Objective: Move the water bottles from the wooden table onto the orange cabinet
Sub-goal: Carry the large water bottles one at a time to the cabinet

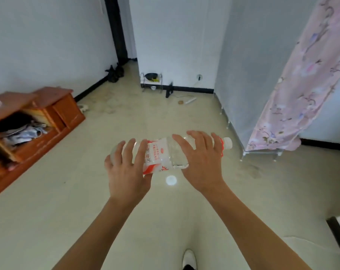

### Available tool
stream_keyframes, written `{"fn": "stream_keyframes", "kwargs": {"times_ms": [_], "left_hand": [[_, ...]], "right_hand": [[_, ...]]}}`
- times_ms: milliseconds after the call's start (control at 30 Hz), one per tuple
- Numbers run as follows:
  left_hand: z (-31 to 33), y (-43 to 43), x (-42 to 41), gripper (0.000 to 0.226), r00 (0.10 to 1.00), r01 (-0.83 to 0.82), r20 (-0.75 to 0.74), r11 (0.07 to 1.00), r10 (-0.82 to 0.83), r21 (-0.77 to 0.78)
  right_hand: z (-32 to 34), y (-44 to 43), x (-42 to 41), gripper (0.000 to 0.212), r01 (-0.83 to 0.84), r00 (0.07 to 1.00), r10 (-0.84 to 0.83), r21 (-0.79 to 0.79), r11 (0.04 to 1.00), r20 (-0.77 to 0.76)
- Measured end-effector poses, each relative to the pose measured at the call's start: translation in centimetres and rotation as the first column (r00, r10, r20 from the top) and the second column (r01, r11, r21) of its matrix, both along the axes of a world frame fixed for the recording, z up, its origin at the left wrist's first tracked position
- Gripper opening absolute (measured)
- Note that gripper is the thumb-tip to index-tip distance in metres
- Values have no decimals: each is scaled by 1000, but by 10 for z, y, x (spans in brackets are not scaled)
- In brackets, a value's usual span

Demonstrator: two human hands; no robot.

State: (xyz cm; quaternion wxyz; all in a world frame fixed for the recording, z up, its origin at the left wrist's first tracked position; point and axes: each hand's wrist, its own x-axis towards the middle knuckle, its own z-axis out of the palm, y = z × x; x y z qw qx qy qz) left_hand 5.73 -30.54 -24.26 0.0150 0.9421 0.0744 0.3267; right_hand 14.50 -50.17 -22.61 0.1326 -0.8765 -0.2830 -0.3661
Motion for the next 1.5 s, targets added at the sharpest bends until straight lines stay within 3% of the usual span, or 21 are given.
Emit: {"fn": "stream_keyframes", "kwargs": {"times_ms": [133, 267, 400, 800, 1033, 1500], "left_hand": [[4, 55, 47, 89, 990, -137, -36, 991, 137, -4], [20, 107, 100, 92, 965, -245, -87, 969, 246, 23], [39, 165, 143, 89, 933, -356, -24, 931, 358, 80], [31, 372, 179, 89, 774, -632, 52, 775, 631, 9], [41, 529, 218, 89, 747, -659, 81, 751, 660, -43], [35, 818, 387, 91, 796, -605, 26, 797, 604, -4]], "right_hand": [[-3, 73, 76, 72, -133, 991, 132, 27, 991, 25], [1, 142, 146, 77, -243, 967, 247, 69, 968, -59], [17, 216, 207, 82, -349, 931, 356, 92, 933, -77], [28, 479, 283, 95, -667, 743, 668, 22, 744, -39], [46, 649, 331, 94, -718, 695, 719, -38, 695, 19], [21, 926, 493, 88, -676, 737, 676, 67, 734, 22]]}}
